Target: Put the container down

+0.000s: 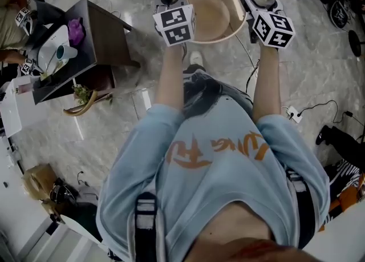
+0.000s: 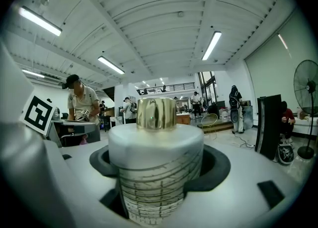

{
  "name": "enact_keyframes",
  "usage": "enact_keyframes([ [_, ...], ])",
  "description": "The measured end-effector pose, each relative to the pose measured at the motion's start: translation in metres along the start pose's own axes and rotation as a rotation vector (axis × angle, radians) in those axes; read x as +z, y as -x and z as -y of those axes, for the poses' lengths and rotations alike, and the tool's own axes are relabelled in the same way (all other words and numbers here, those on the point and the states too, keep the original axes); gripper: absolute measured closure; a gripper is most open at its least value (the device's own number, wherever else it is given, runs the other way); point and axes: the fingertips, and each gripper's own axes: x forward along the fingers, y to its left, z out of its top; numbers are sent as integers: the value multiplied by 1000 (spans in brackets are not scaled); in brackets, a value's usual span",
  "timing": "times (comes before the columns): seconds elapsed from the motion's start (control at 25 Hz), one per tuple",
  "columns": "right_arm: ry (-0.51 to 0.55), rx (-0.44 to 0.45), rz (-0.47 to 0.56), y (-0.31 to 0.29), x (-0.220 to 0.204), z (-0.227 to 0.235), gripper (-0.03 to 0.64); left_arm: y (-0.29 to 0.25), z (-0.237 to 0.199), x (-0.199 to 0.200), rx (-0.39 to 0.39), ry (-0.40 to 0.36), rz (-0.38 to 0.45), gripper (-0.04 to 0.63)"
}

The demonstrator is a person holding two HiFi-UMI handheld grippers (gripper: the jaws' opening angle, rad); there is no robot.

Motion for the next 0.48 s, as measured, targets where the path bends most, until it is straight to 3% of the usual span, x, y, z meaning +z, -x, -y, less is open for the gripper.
enact_keyframes([
  [0.28, -51, -64, -80, -95, -20, 36, 258, -109, -43, -15, 18, 20, -60, 568],
  [0.48, -31, -101, -125, -138, -27, 54, 258, -170, -40, -43, -57, 33, -127, 568],
])
